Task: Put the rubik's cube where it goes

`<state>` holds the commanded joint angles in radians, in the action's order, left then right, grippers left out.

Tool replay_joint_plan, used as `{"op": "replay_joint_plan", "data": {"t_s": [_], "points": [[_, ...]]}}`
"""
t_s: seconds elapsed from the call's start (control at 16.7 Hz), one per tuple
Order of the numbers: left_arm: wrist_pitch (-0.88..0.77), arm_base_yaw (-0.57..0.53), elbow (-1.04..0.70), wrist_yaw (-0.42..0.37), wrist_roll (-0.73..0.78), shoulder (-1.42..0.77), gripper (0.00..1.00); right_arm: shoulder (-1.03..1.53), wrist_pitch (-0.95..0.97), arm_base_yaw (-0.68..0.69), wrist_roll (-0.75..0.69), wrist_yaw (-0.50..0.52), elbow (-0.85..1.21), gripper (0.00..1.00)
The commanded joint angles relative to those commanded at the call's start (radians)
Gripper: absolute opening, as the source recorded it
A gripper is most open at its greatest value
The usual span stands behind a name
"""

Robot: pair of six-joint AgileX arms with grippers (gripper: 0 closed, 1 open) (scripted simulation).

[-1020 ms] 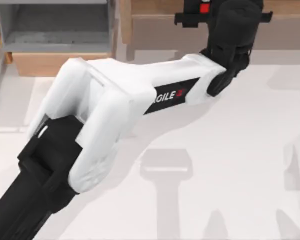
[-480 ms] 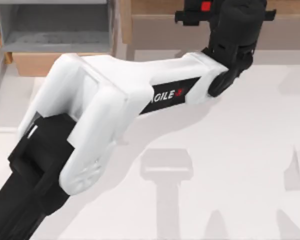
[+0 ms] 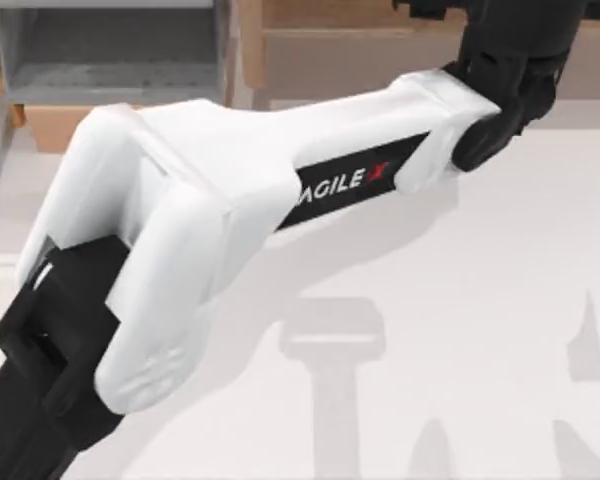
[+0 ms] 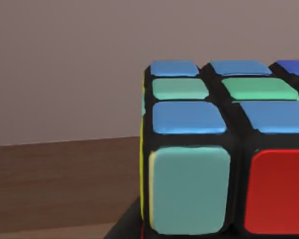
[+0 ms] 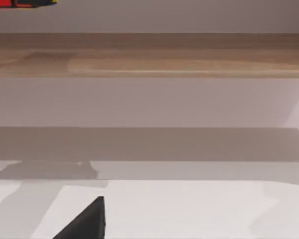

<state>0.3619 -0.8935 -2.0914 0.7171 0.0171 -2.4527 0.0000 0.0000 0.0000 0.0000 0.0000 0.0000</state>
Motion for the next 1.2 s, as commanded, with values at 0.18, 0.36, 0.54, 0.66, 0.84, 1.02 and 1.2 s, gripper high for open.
{"op": "replay_joint_plan", "data": {"t_s": [0.18, 0.36, 0.54, 0.66, 0.84, 1.02, 1.2], "points": [[-0.176, -0.031, -0.067, -0.061, 0.005, 0.098, 0.00, 0.000, 0.000, 0.000, 0.000, 0.000, 0.000, 1.00], [-0.389, -0.014, -0.158, -0.130, 0.015, 0.205, 0.00, 0.000, 0.000, 0.000, 0.000, 0.000, 0.000, 1.00], [-0.626, 0.061, -0.265, -0.203, 0.030, 0.306, 0.00, 0.000, 0.000, 0.000, 0.000, 0.000, 0.000, 1.00], [-0.794, 0.139, -0.339, -0.252, 0.043, 0.362, 0.00, 0.000, 0.000, 0.000, 0.000, 0.000, 0.000, 1.00], [-1.048, 0.285, -0.448, -0.324, 0.070, 0.418, 0.00, 0.000, 0.000, 0.000, 0.000, 0.000, 0.000, 1.00], [-1.298, 0.453, -0.543, -0.395, 0.103, 0.426, 0.00, 0.000, 0.000, 0.000, 0.000, 0.000, 0.000, 1.00], [-1.530, 0.628, -0.619, -0.464, 0.142, 0.381, 0.00, 0.000, 0.000, 0.000, 0.000, 0.000, 0.000, 1.00]]}}
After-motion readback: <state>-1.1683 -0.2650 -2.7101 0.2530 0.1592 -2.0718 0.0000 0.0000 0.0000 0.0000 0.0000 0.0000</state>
